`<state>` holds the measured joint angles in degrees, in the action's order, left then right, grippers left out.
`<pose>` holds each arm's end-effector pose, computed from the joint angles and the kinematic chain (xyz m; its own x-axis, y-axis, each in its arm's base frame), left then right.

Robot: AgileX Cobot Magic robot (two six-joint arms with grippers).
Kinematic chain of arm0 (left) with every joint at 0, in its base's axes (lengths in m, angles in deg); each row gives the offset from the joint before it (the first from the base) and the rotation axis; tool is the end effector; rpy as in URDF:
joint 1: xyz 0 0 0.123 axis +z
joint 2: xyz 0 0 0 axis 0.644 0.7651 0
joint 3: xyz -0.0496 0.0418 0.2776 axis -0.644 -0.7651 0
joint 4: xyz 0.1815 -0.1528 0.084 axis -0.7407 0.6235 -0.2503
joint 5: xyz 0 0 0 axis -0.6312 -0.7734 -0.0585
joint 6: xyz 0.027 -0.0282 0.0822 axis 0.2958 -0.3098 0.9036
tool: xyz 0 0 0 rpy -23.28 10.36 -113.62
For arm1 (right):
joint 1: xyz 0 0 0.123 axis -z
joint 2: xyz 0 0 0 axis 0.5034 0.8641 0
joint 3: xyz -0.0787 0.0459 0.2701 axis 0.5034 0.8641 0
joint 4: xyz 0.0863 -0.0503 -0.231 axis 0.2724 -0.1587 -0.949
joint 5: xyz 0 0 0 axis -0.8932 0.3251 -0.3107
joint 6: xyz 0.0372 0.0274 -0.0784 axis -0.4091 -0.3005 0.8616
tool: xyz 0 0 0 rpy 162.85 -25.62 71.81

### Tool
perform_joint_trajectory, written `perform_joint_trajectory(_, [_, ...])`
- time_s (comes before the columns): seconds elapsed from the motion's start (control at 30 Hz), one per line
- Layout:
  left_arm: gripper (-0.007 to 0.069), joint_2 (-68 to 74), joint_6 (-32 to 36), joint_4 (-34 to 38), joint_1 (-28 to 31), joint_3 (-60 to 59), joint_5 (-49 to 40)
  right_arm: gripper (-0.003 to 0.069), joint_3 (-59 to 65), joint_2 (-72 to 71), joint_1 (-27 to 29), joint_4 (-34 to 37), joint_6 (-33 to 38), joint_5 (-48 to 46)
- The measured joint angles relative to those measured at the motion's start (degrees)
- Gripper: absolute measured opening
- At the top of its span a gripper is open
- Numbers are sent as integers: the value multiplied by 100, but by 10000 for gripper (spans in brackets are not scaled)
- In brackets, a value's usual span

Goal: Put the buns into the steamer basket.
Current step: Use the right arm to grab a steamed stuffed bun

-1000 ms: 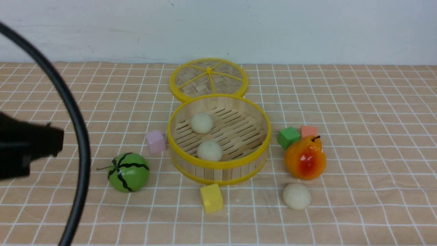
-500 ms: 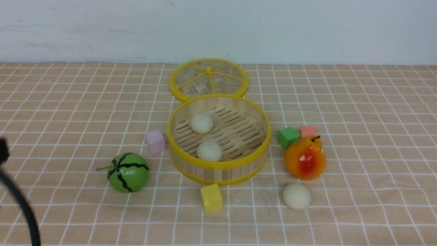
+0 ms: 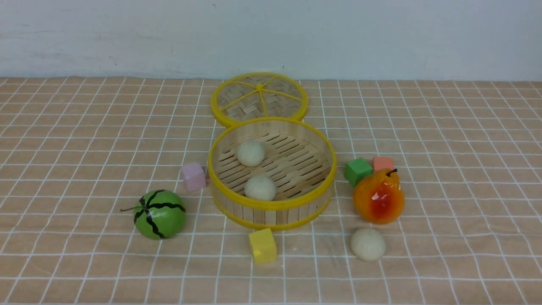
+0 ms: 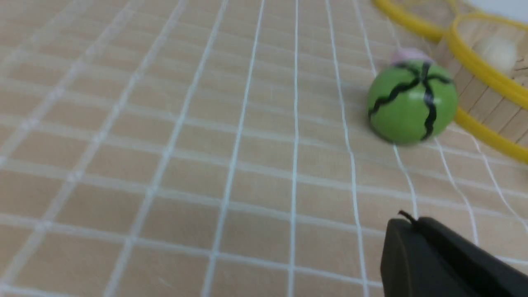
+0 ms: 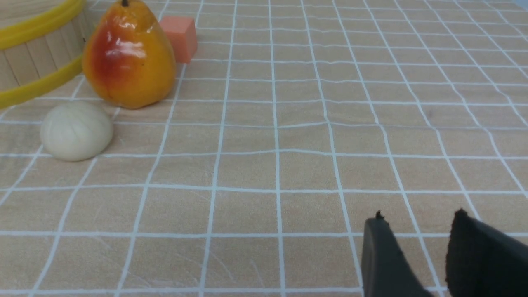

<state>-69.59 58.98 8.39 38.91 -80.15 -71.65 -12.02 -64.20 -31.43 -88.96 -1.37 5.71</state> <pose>0.0526 -0.0039 0.1710 -0.2980 -0.3131 -0.9018 -0.0474 0.9484 -0.3136 0.0520 -0.0042 0.1729 -0.3034 -0.0150 -0.9527 0.0313 0.9992 -0.0257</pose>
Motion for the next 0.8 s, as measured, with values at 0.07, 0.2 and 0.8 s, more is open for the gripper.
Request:
perform_joint_trajectory(0.07, [-13,0,-46,88,7,-11,5,241,0,0,0,0,0,0])
perform_joint_trajectory(0.2, [-13,0,-64,49,7,-11,5,241,0,0,0,0,0,0])
perform_joint_trajectory(0.8, [-13,0,-64,-682,7,-17,20,241,0,0,0,0,0,0])
